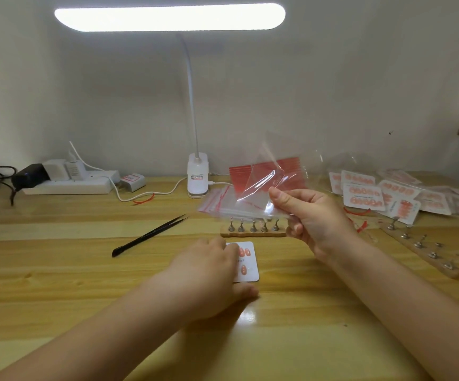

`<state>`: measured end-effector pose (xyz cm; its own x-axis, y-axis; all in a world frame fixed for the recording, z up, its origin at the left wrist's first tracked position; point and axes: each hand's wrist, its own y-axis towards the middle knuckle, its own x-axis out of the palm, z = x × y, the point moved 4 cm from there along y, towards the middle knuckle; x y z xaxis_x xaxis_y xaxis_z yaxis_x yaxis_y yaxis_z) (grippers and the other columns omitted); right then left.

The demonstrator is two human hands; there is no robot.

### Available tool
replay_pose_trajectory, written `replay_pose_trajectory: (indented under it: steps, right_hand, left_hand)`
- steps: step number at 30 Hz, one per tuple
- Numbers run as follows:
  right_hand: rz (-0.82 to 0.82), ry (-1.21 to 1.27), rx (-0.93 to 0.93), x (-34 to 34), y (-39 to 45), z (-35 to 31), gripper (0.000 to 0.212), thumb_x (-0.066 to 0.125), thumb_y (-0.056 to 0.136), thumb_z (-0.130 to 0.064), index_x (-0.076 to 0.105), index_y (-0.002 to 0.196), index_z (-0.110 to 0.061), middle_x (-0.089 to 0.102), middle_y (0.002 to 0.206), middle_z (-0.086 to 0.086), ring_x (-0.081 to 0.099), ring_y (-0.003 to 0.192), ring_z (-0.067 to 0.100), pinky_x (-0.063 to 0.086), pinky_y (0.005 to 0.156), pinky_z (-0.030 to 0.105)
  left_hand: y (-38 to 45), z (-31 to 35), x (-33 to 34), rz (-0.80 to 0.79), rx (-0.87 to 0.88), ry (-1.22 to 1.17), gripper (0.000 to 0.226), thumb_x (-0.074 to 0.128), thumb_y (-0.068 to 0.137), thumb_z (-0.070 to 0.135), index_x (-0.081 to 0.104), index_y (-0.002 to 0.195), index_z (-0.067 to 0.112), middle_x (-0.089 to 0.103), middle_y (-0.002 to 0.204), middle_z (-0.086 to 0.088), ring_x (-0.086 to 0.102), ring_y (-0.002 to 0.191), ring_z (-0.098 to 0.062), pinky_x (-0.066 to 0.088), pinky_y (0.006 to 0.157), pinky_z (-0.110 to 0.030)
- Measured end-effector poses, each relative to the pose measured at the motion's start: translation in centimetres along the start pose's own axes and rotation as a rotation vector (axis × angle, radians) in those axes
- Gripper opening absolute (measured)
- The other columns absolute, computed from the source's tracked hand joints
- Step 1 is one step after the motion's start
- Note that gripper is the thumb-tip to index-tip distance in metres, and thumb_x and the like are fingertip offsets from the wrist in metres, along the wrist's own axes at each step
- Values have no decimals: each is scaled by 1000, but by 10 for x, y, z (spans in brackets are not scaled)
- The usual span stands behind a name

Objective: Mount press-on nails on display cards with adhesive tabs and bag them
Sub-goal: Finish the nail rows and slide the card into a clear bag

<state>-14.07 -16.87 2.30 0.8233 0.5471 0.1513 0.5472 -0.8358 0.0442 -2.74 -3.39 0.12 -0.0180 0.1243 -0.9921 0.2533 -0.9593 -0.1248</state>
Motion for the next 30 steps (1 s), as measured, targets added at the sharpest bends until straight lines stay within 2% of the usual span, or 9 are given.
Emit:
replay_pose_trajectory:
  steps: [4,7,12,14,16,19,22,25,30]
  right_hand:
    - [-26,-11,3,2,-1,0,33,80,60,-43,71,76,-16,75,84,7,40,37,5,39,43,18]
    - [-17,21,21,3,-2,0,32,79,61,-42,72,77,-15,75,85,11,38,36,5,37,40,16]
    - [14,59,17,4,-3,-4,42,76,64,-39,70,90,-7,75,82,9,35,34,5,36,38,16]
    - [37,86,15,3,-3,-6,39,76,64,-39,70,88,-9,74,80,7,33,35,5,33,38,16]
    - [55,122,17,3,-3,-7,38,76,66,-37,69,90,-9,75,82,6,33,35,5,34,37,17]
    - [48,195,16,3,-4,-8,33,75,68,-35,69,88,-10,75,86,6,35,34,4,36,37,16]
    - [16,234,11,6,-7,-8,29,76,65,-37,71,81,-13,75,88,6,35,34,4,35,36,16]
    - [-26,242,-8,10,-9,-9,20,75,65,-38,76,71,-19,75,89,4,35,34,3,33,37,16]
    - [-24,287,10,14,-12,-10,34,77,61,-37,73,83,-11,75,86,3,34,34,4,34,36,17]
  left_hand:
    - [8,5,2,72,-8,55,60,41,91,65,46,133,22,52,125,-2,51,110,-24,45,81,-34]
    - [8,14,2,174,77,244,46,32,99,52,51,123,17,60,115,-6,57,91,-28,34,59,-31]
    - [2,8,-28,523,207,279,38,24,102,36,47,78,17,63,71,-2,40,50,-23,22,42,-22]
    - [-6,-3,-41,766,219,96,45,30,97,32,56,68,12,56,53,-2,42,37,-22,31,34,-25]
    - [-6,-17,-46,847,139,-297,44,31,101,32,61,79,8,62,63,-5,57,51,-25,45,41,-37]
    - [4,-30,-38,644,4,-1071,22,45,101,23,63,94,12,67,85,-5,66,71,-11,51,49,-27]
    - [8,-27,-33,436,24,-1553,13,54,97,16,65,104,17,73,89,-3,70,75,-10,51,53,-20]
    - [11,-27,-28,379,20,-1715,12,57,95,14,66,103,16,74,88,-4,72,79,-16,54,56,-24]
    - [12,-26,-25,341,53,-1833,24,64,82,21,66,105,17,70,91,-6,71,83,-19,55,59,-29]
